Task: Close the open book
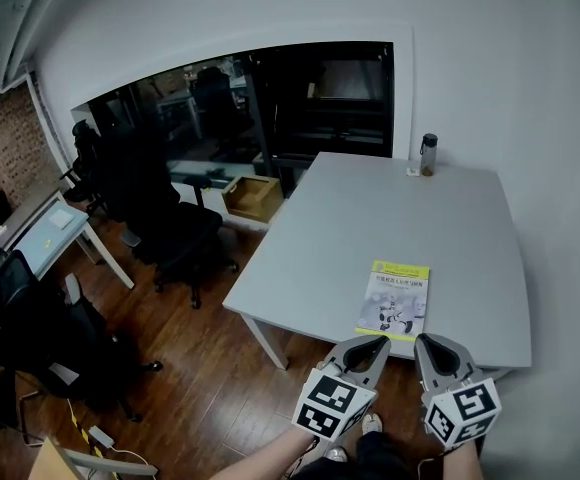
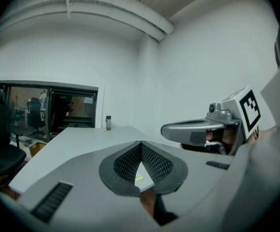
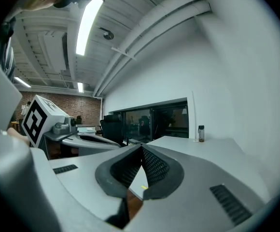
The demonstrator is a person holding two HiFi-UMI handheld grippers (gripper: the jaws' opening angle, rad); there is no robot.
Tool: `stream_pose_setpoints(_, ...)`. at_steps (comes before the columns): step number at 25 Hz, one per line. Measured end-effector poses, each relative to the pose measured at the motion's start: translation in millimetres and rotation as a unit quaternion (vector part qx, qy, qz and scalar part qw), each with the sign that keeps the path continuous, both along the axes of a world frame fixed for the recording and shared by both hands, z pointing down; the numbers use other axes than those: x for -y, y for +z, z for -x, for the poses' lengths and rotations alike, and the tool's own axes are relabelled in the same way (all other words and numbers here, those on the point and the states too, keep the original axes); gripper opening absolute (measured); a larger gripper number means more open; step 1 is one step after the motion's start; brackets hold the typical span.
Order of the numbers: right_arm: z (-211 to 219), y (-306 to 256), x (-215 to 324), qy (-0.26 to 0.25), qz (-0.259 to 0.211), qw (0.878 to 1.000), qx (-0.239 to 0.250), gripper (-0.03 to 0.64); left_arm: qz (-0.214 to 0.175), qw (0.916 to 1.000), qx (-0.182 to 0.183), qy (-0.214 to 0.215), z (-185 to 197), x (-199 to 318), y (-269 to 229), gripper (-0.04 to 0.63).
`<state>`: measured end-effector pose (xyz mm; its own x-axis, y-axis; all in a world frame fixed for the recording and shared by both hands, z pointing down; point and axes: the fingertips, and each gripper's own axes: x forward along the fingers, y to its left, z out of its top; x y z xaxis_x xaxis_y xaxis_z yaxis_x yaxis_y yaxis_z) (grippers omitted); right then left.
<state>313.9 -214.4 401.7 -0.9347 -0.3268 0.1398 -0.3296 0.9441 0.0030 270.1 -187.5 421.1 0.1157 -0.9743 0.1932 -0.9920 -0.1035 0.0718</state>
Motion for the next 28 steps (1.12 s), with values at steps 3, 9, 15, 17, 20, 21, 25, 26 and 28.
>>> stream_pose_setpoints(3,1.4,-6.4,-1.0,-0.002,-0.005,1.000,0.004,0.006,-0.010,0.9999,0.000,-0.001,0.0,-0.1,-6.4,0.005)
stream_pose_setpoints(9,0.2,-13.9,-0.5,0.002,0.007,1.000,0.019,0.005,-0.028,0.9996,-0.002,-0.006,2.0,-3.2,-21.7,0.005)
stream_pose_setpoints(15,2.3,-15.8,-0.7,-0.004,0.011,1.000,0.023,0.005,-0.038,0.9992,-0.007,-0.012,4.3,-3.7,-28.7,0.005)
stream_pose_setpoints(17,2.9,-17.3,-1.0,-0.007,0.008,1.000,0.022,0.006,-0.037,0.9992,-0.010,-0.013,3.9,-3.7,-28.8,0.005)
stream_pose_setpoints(20,2.6,-19.7,0.2,-0.010,0.008,1.000,0.023,0.005,-0.036,0.9992,-0.012,-0.014,2.8,-2.6,-29.3,0.005)
stream_pose_setpoints(21,2.5,-19.7,0.0,-0.011,0.007,1.000,0.024,0.006,-0.036,0.9992,-0.012,-0.015,2.5,-3.0,-29.2,0.005)
stream_pose_setpoints(25,1.6,-18.6,-1.7,-0.015,0.006,1.000,0.025,0.006,-0.037,0.9991,-0.011,-0.017,1.0,-5.1,-27.9,0.005)
stream_pose_setpoints(26,1.5,-19.1,-1.4,-0.014,0.007,1.000,0.026,0.006,-0.036,0.9991,-0.012,-0.017,0.8,-5.3,-28.0,0.005)
stream_pose_setpoints(28,2.2,-20.9,-0.5,-0.012,0.009,1.000,0.026,0.006,-0.036,0.9991,-0.011,-0.018,1.2,-5.5,-28.4,0.005)
